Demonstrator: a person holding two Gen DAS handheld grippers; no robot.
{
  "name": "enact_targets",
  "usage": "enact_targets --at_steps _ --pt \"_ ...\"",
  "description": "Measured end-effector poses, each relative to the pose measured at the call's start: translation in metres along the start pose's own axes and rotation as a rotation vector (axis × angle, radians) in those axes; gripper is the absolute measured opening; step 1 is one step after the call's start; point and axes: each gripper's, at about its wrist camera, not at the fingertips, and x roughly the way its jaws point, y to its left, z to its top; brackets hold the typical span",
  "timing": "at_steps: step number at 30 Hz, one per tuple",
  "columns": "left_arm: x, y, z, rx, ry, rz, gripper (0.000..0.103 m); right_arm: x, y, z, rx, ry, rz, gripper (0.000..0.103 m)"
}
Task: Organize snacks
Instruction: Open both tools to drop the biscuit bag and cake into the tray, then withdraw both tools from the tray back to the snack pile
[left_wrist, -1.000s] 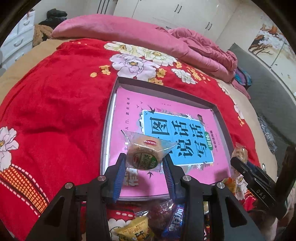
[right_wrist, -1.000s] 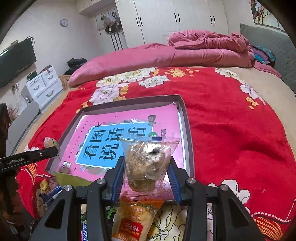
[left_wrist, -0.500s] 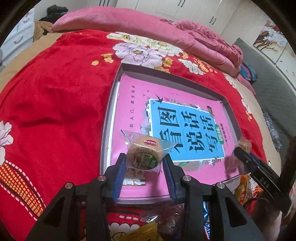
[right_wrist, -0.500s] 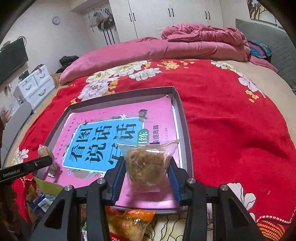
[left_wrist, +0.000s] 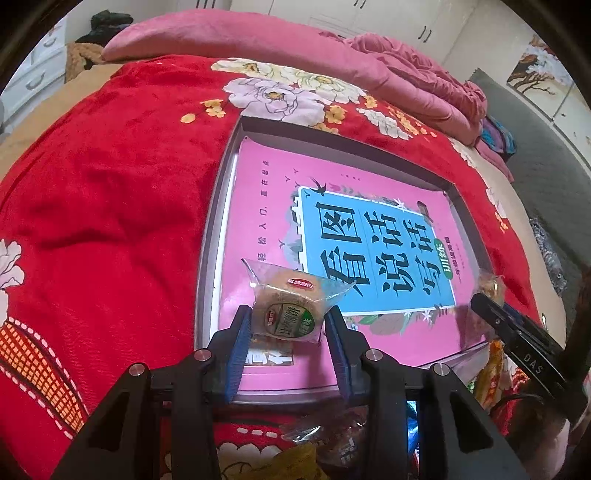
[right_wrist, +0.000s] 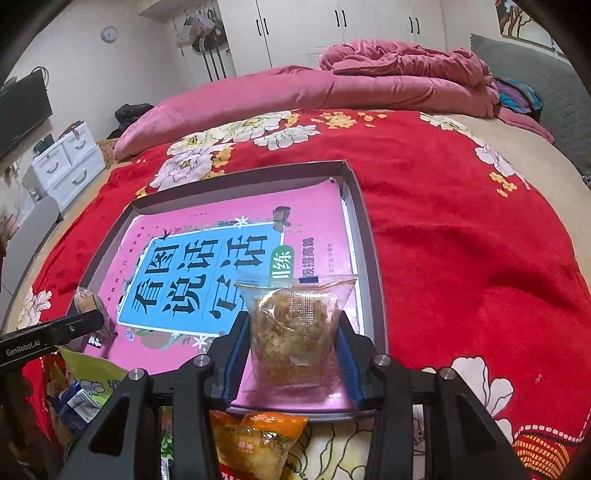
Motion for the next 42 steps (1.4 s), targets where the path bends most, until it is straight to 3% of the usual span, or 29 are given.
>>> enact_targets --at_steps 24,42 --pt "-0.002 -0.002 -0.004 -0.001 0.012 -0.001 0.043 -0.015 -0.012 -0.005 0.042 0.014 0.013 0.045" --pt "-0.024 0.001 -0.005 -0.017 -0.02 -0.019 0.059 -0.032 -0.017 -0.006 0.065 -0.037 0.029 0.055"
